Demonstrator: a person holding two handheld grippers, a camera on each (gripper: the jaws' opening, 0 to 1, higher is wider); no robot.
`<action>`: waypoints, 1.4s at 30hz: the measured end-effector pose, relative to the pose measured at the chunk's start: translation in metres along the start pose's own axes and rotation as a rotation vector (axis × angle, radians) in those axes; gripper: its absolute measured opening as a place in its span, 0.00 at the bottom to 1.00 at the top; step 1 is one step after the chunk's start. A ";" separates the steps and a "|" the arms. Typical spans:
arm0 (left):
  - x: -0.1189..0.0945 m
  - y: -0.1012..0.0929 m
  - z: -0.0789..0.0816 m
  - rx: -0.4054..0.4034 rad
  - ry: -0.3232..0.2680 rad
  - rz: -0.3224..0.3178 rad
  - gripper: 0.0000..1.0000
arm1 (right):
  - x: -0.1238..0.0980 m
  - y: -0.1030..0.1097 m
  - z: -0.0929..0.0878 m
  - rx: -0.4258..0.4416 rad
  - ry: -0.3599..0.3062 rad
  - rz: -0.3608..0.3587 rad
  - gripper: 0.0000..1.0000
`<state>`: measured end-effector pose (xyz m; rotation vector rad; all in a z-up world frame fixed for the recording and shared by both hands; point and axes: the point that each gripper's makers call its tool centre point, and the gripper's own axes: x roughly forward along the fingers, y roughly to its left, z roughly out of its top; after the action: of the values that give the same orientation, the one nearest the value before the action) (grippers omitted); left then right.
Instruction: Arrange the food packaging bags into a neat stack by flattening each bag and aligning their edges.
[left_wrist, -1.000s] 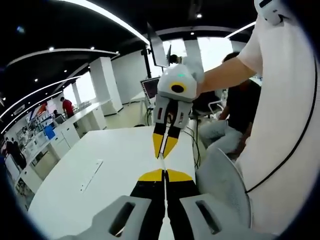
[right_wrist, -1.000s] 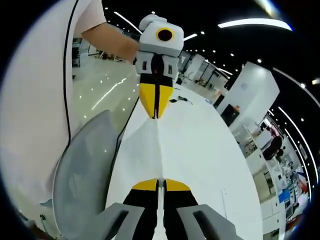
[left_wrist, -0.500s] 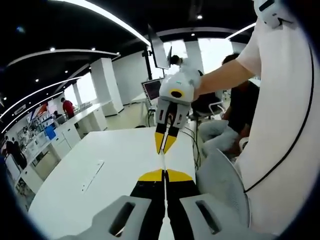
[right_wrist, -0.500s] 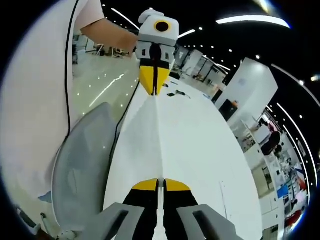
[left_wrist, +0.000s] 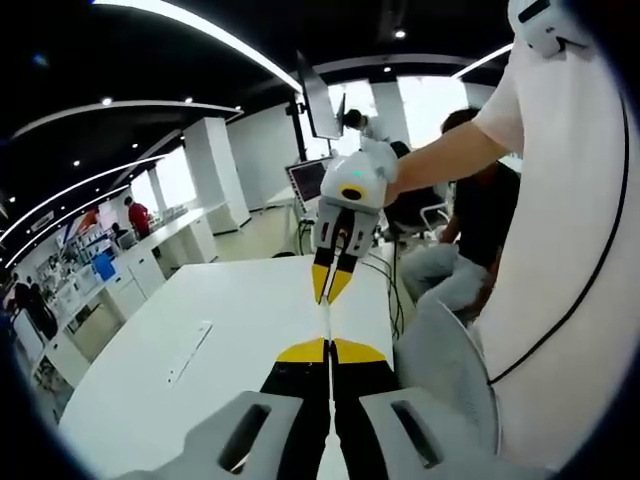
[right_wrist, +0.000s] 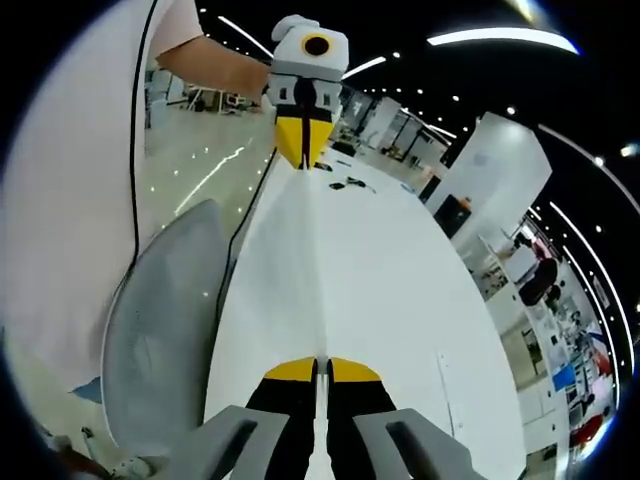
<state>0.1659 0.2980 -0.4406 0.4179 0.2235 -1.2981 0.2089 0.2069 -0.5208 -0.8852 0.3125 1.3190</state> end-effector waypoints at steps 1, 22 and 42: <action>-0.001 0.000 -0.001 -0.001 0.000 0.001 0.00 | 0.000 0.000 -0.001 -0.003 0.006 0.000 0.00; -0.003 0.002 0.003 -0.003 -0.018 -0.007 0.00 | -0.007 -0.003 -0.010 0.002 0.037 0.001 0.00; 0.003 -0.001 0.002 0.043 0.009 -0.037 0.00 | -0.021 -0.005 0.026 0.106 -0.093 0.053 0.06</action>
<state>0.1653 0.2945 -0.4405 0.4582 0.2125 -1.3394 0.2012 0.2105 -0.4884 -0.7284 0.3323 1.3752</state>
